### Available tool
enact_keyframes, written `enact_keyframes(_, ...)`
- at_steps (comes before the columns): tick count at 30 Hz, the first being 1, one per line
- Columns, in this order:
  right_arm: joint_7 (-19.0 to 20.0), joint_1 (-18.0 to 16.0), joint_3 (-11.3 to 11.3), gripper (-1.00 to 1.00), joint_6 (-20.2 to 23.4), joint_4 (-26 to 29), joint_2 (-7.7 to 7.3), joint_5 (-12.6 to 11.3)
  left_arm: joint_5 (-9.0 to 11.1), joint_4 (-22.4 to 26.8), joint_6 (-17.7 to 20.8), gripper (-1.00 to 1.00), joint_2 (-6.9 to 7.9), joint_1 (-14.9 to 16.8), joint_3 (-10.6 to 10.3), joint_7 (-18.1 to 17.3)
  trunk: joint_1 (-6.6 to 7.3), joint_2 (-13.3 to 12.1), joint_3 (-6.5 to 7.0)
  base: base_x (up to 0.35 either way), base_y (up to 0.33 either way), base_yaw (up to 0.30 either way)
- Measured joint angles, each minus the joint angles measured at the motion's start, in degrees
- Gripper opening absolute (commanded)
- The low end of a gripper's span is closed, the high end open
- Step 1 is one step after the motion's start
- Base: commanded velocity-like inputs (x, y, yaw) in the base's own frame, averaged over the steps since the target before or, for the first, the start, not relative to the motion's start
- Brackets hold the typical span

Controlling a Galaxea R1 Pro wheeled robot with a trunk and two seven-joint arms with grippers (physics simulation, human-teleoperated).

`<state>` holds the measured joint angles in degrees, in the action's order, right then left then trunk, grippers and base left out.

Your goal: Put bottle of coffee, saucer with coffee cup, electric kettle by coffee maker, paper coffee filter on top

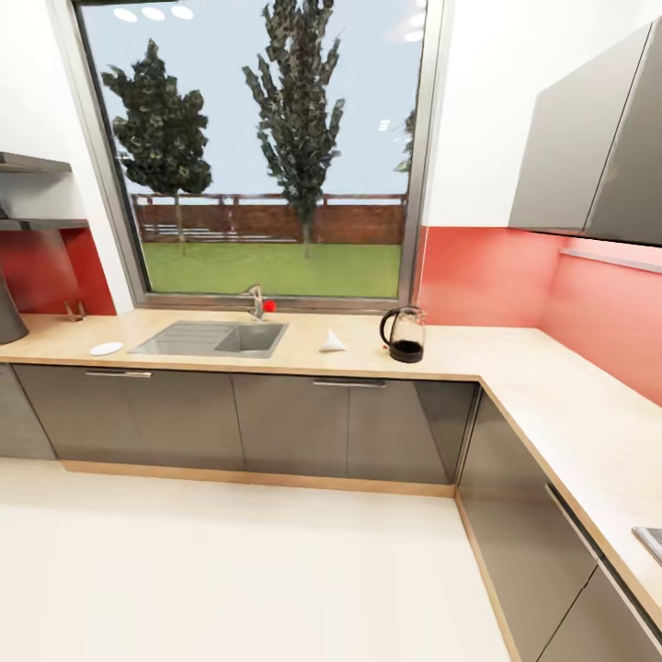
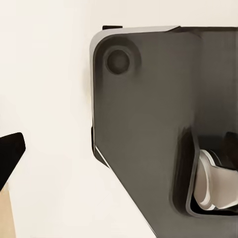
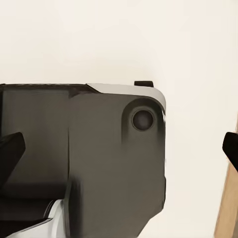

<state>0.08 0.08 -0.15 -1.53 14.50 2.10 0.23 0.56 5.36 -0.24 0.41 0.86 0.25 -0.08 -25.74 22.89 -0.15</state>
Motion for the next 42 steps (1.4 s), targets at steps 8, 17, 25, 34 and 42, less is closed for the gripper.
enact_keyframes(8,0.00,0.00,0.00,1.00,0.00,-0.08,0.00,0.01,0.00,0.07,0.00,1.00,0.03,0.41,-0.06,0.00,0.00,0.00,0.00,0.275,0.224,-0.067)
enact_keyframes(17,-0.22,0.00,0.00,1.00,0.01,-0.16,0.00,0.01,-0.59,5.29,0.00,1.00,0.94,0.75,-0.22,-0.02,0.00,0.00,0.00,0.272,0.231,-0.011)
enact_keyframes(25,-0.24,0.00,-0.06,1.00,0.00,-0.07,-0.03,0.02,-0.31,13.06,0.00,1.00,4.50,2.50,-0.05,0.14,-0.02,0.00,0.01,0.071,0.063,0.000)
enact_keyframes(34,-0.25,-0.01,-0.09,1.00,0.11,1.79,-0.75,0.04,-0.06,16.12,0.00,1.00,5.70,7.59,-0.01,0.14,-0.03,-0.01,0.01,0.004,0.003,0.000)
enact_keyframes(42,-0.17,-0.12,-0.15,1.00,0.37,13.51,-4.51,0.09,0.06,16.64,-0.06,1.00,5.76,13.24,0.04,0.07,-0.03,0.00,0.00,0.000,0.000,0.000)
